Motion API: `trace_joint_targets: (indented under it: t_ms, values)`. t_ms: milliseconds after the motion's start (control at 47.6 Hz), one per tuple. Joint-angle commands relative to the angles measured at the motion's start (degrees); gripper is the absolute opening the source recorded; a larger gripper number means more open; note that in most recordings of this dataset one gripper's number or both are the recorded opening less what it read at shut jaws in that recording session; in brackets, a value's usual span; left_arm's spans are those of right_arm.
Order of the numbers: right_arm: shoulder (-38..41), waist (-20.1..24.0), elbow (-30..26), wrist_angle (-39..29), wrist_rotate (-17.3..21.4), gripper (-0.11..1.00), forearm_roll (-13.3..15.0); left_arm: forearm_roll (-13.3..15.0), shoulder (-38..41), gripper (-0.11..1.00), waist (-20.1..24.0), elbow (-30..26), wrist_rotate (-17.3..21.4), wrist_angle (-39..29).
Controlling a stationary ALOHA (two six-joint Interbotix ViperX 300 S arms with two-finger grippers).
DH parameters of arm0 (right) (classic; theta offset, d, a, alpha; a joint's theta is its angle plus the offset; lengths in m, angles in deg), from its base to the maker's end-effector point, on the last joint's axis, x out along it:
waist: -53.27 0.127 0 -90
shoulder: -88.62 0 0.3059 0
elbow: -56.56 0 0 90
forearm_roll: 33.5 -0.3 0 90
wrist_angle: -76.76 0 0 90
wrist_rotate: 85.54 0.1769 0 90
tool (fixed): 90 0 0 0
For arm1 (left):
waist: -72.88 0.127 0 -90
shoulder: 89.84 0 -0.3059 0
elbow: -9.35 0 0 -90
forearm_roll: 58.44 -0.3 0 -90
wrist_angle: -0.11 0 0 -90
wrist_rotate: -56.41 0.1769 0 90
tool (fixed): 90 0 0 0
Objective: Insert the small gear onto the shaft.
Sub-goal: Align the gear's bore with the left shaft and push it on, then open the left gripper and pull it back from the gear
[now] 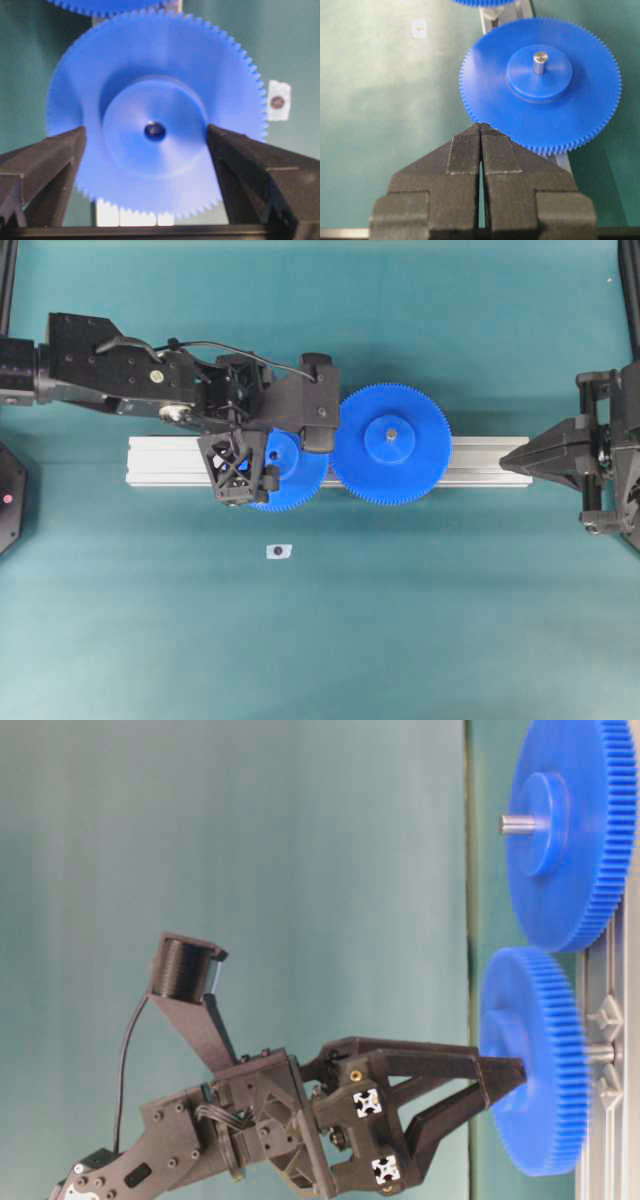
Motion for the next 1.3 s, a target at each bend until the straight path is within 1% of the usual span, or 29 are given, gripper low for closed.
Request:
trace_joint_targets:
  t_ms: [0,945,1134,1281]
  values:
    - [0.2,-0.1,-0.9,0.4,0.7,-0.01,-0.1,-0.3,-1.6,0.90,0.4,-1.9,-0.1,0.2]
    - [0.2,-0.1,-0.8,0.4,0.7,-0.01,-0.1,-0.1,-1.9,0.90,0.4,-2.4,-0.3,0.1]
    - [0.1,-0.1,-0.8,0.4,0.8,-0.01,-0.1,-0.1,-2.0,0.90,0.4,-2.5,-2.5,0.1]
    - [0.0,-0.1,-0.8,0.4,0.8,-0.01,-0.1,-0.1,-3.2,0.90,-0.4,-2.6,-3.2,0.1]
